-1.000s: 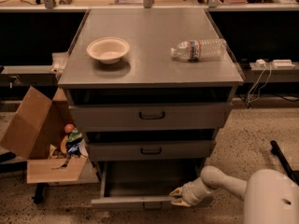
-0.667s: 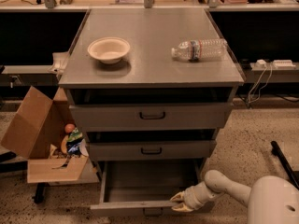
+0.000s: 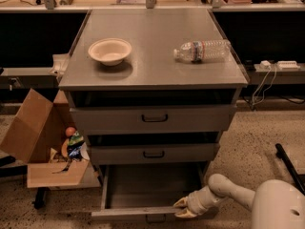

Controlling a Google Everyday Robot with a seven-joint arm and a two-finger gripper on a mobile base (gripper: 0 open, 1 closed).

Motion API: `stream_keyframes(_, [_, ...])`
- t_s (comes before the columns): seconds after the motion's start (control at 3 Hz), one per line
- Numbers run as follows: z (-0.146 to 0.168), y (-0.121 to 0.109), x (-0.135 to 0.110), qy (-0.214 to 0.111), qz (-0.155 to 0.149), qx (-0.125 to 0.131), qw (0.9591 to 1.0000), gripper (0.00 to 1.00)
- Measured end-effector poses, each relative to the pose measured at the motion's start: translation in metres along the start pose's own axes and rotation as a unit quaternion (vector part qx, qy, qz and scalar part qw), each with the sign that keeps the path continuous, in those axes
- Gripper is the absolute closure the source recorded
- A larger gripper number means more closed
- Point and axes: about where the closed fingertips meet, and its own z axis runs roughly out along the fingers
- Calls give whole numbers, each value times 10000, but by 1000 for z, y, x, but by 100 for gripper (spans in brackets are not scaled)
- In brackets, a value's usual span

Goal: Open bottom drawer

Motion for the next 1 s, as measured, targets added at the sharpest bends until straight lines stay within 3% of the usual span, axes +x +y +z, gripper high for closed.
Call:
stream_keyframes(0.33, [0,0,0,0,0,0,10000,68])
stream_keyframes(1.0, [0,0,0,0,0,0,10000,22])
